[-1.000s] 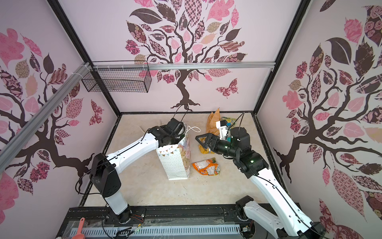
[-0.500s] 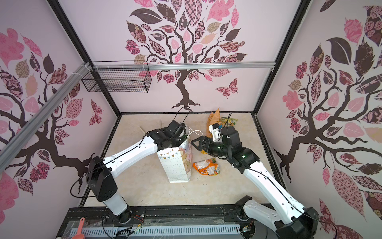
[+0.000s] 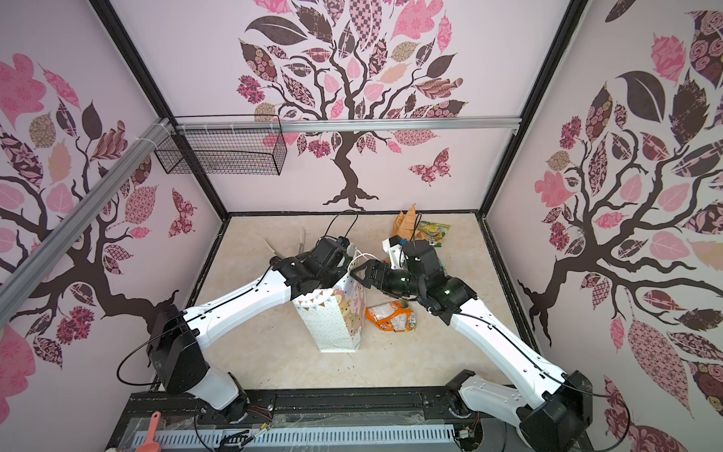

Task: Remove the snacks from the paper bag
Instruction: 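Grasp the green Fox's candy bag with the left gripper and lift it, then lift the green candy bag out of the bag with the left gripper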

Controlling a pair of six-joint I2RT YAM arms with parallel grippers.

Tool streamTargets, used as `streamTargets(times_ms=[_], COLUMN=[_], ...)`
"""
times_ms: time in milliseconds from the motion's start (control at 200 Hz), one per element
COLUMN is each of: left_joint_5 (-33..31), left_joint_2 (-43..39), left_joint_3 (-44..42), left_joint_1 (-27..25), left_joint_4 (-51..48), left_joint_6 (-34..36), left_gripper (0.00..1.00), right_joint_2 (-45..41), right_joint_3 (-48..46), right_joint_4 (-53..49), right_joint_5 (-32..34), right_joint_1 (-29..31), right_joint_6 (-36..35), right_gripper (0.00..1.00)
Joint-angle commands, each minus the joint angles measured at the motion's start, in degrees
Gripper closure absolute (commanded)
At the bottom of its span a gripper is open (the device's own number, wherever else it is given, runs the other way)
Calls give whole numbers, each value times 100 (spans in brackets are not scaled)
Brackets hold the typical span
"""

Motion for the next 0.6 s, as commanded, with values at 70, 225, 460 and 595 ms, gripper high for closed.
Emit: streamTargets(times_ms=[70,225,460,595], left_joint_5=[-515,-592,-651,-621], left_joint_2=[-265,-386,-651,-724], left_joint_3=[-317,-439,-425,-361], left_joint_1=[-202,-246,-249,-245], left_joint_4=[763,904,931,905], left_joint_6=[342,272,145,73], left_gripper=[100,100,100,100], right_joint_2=[-12,55,116,90], right_joint_3=[209,44,-494,-751], right_joint_4=[330,377,316,216], right_joint_5=[-133,19,280,522], right_joint_1=[96,319,462,458], right_joint_6=[294,263,96,-96], right_gripper=[0,0,0,0])
